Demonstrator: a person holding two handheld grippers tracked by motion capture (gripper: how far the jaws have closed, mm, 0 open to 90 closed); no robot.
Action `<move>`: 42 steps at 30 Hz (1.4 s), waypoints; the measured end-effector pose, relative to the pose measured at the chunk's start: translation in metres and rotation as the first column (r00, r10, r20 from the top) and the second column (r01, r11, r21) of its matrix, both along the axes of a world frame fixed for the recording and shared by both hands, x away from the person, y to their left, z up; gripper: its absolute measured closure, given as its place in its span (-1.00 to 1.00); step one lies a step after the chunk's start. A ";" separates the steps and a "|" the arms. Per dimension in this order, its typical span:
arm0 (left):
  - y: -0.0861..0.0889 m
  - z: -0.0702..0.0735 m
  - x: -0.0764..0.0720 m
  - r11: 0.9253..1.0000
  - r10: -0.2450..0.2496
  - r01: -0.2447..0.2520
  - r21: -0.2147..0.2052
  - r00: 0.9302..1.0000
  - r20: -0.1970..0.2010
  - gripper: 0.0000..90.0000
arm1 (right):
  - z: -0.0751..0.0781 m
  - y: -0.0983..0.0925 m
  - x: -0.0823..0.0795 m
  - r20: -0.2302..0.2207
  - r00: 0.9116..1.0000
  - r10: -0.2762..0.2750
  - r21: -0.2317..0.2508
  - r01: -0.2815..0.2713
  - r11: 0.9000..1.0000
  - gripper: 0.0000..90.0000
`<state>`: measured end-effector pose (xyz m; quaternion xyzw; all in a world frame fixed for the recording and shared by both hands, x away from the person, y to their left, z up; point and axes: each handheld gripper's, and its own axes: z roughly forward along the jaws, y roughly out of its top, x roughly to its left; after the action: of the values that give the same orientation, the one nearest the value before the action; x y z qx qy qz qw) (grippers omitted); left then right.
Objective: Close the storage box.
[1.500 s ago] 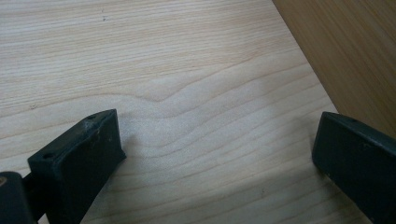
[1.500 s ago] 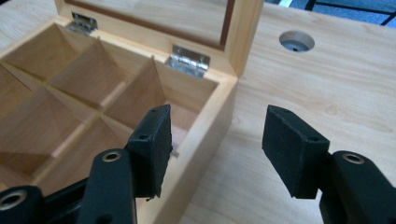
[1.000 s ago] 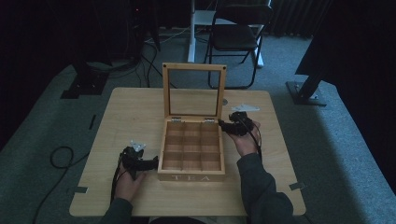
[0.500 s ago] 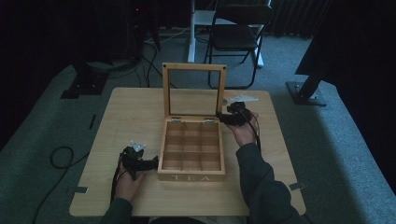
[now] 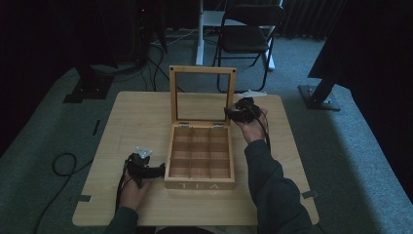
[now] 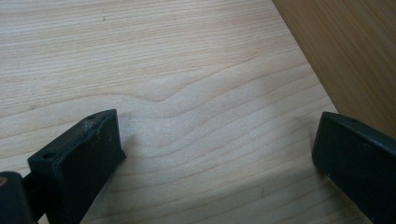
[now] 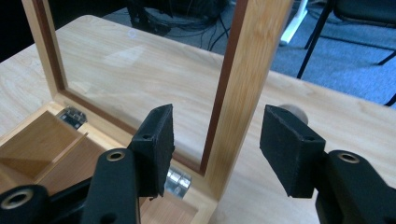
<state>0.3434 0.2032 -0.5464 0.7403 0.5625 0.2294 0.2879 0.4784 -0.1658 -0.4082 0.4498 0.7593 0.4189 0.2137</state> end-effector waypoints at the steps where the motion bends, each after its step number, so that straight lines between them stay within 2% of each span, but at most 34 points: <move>1: 0.000 0.000 0.000 1.000 0.000 0.000 0.000 1.000 0.000 -0.96 | 0.000 0.001 0.002 -0.002 1.000 -0.005 -0.005 0.005 1.000 -0.03; 8: 0.000 0.000 0.000 1.000 0.000 0.000 0.000 1.000 0.000 -0.96 | 0.004 0.002 0.014 0.001 1.000 -0.013 0.018 0.013 1.000 -0.07; 14: 0.000 0.000 0.000 1.000 0.000 0.000 0.000 1.000 0.000 -0.96 | 0.009 0.003 0.028 0.002 1.000 0.012 0.041 -0.012 0.999 -0.03; 20: 0.000 0.000 0.000 1.000 0.000 0.000 0.000 1.000 0.000 -0.96 | 0.013 0.007 0.037 0.016 1.000 0.024 0.042 -0.024 0.999 -0.05; 22: 0.000 0.000 0.000 1.000 0.000 0.000 0.000 1.000 0.000 -0.96 | 0.012 0.007 0.039 0.007 1.000 0.022 0.066 -0.023 0.998 -0.07; 28: 0.000 0.000 0.000 1.000 0.001 -0.001 -0.001 1.000 0.001 -0.96 | 0.019 0.008 0.046 0.012 1.000 0.028 0.092 -0.029 0.995 -0.08; 37: 0.000 0.000 0.000 1.000 0.001 -0.001 -0.002 1.000 0.001 -0.96 | 0.020 0.004 0.045 0.014 0.999 0.038 0.132 -0.039 0.990 0.00; 42: 0.000 0.000 0.000 1.000 0.001 -0.001 -0.002 1.000 0.001 -0.96 | 0.021 0.004 0.038 0.030 0.999 0.039 0.126 -0.042 0.991 0.00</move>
<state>0.3434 0.2030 -0.5466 0.7396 0.5630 0.2292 0.2889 0.5169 -0.1618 -0.3870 0.4410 0.7372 0.4765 0.1869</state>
